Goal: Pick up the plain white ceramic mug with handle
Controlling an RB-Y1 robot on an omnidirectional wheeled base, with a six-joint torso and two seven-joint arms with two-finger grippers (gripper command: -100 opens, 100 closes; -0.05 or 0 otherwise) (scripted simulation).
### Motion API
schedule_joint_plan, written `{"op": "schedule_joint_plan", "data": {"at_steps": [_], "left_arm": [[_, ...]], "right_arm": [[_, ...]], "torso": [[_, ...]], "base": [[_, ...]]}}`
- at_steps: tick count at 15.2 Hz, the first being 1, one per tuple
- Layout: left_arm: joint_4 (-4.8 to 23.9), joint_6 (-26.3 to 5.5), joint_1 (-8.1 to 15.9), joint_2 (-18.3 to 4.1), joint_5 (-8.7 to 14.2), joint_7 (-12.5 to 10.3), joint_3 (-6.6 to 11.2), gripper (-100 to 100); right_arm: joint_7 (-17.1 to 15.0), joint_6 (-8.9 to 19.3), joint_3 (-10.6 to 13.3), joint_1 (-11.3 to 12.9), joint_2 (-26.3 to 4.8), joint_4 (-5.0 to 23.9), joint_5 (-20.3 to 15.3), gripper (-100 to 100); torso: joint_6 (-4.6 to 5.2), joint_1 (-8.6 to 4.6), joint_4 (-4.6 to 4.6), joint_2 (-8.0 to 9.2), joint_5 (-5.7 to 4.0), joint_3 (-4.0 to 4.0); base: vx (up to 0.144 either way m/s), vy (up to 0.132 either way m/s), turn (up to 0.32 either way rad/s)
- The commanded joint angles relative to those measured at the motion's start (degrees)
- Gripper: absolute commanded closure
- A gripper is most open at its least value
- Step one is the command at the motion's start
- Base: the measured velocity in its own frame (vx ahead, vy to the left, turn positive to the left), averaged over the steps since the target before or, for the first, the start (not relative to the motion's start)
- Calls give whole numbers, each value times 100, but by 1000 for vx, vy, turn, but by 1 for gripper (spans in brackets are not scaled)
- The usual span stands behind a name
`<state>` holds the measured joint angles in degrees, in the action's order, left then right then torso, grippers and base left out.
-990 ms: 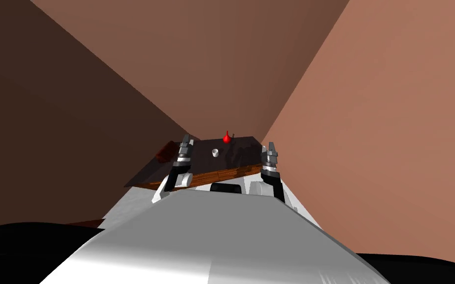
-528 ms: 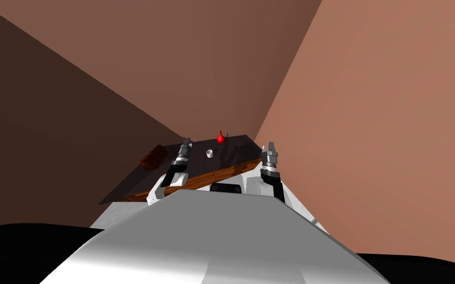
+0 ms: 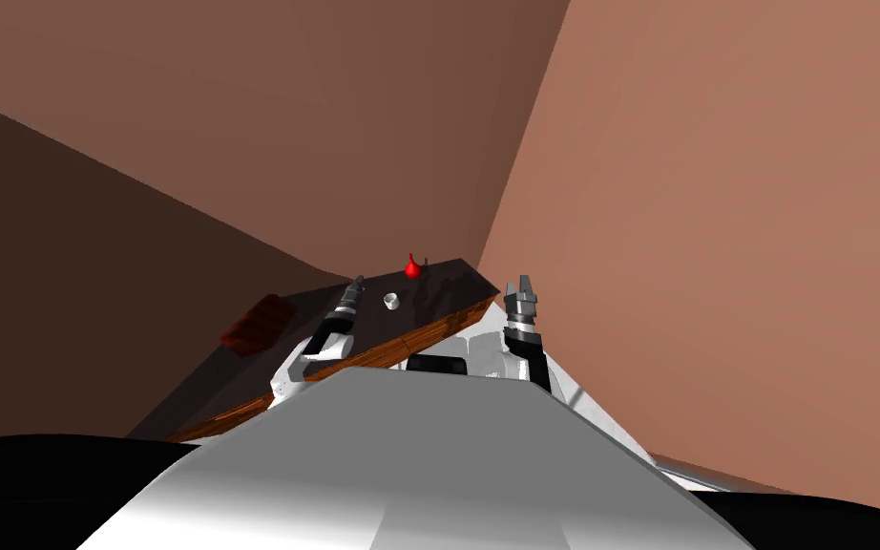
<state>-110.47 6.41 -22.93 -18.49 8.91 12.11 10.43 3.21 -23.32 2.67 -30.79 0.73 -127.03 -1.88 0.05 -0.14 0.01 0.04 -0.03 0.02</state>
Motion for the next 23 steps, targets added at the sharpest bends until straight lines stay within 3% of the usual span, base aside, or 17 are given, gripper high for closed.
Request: {"op": "schedule_joint_plan", "data": {"at_steps": [1,2,3,4,5,7,8,10,11,13,14,16,17,19,20,22,23], "left_arm": [[265,-207,42,-114,99,26,102,-100],[265,-207,42,-114,99,26,102,-100],[454,-486,89,-266,238,63,245,-100],[536,-486,89,-266,238,63,245,-100],[676,-675,135,-414,381,101,392,-100],[817,-774,135,-414,381,101,392,-100],[1028,-967,181,-559,527,141,542,-100],[1107,-1068,181,-559,527,141,542,-100],[1323,-1275,226,-700,676,181,695,-100],[1405,-1367,226,-700,676,181,695,-100],[1659,-1563,271,-838,826,222,849,-100],[1709,-1671,271,-838,826,222,849,-100],[1998,-1843,314,-971,978,264,1005,-100],[2018,-1979,314,-971,978,264,1005,-100],[2279,-2134,355,-1099,1131,306,1160,-100],[2332,-2288,355,-1099,1131,306,1160,-100],[2557,-2444,394,-1223,1284,348,1316,-100]], "right_arm": [[0,0,0,0,0,0,0,0],[0,0,0,0,0,0,0,0],[0,0,-1,-1,0,0,0,0],[0,0,0,0,0,0,0,0],[0,0,0,0,0,0,0,0],[0,0,0,0,0,0,0,0],[0,0,-1,-1,0,0,0,0],[0,0,0,0,0,0,0,0],[0,0,-1,-1,-1,0,0,0],[0,0,0,0,0,0,0,0],[0,0,-1,-1,-1,0,0,0],[0,0,-1,0,-1,0,0,0],[0,0,-1,-1,-1,0,0,0],[0,0,-1,0,-1,0,0,0],[0,0,-1,-1,-1,0,0,0],[0,0,-1,0,-1,0,0,0],[0,0,-1,-1,-1,0,0,0]], "torso": [[0,0,0,0,0,0],[-1,-1,0,-1,0,-1],[-5,3,0,-1,0,-1],[-1,4,0,-1,0,-1],[-2,4,0,-1,1,-1],[-1,2,-1,-4,0,-2],[-6,5,-1,-3,1,-2],[-1,5,-1,-3,1,-2],[-6,8,-1,-2,1,-1],[0,7,0,-4,1,-2],[-6,8,-1,-2,1,-1],[-1,8,-1,-4,1,-2],[-5,11,-1,-3,1,-2],[-2,11,-1,-3,1,-2],[-6,11,0,-2,2,-1],[-1,11,0,-3,1,-2],[-6,12,-1,-3,3,-2]], "base": [[3,-44,-280],[5,-24,-100],[4,-36,-257],[5,-35,-292],[8,-43,-402],[10,-29,-213],[10,-33,-283],[8,-23,-204],[9,-26,-251],[11,-21,-228],[13,-24,-263],[12,-16,-226],[12,-16,-262],[13,-13,-217],[14,-15,-292],[14,-9,-228],[14,-12,-288]]}}
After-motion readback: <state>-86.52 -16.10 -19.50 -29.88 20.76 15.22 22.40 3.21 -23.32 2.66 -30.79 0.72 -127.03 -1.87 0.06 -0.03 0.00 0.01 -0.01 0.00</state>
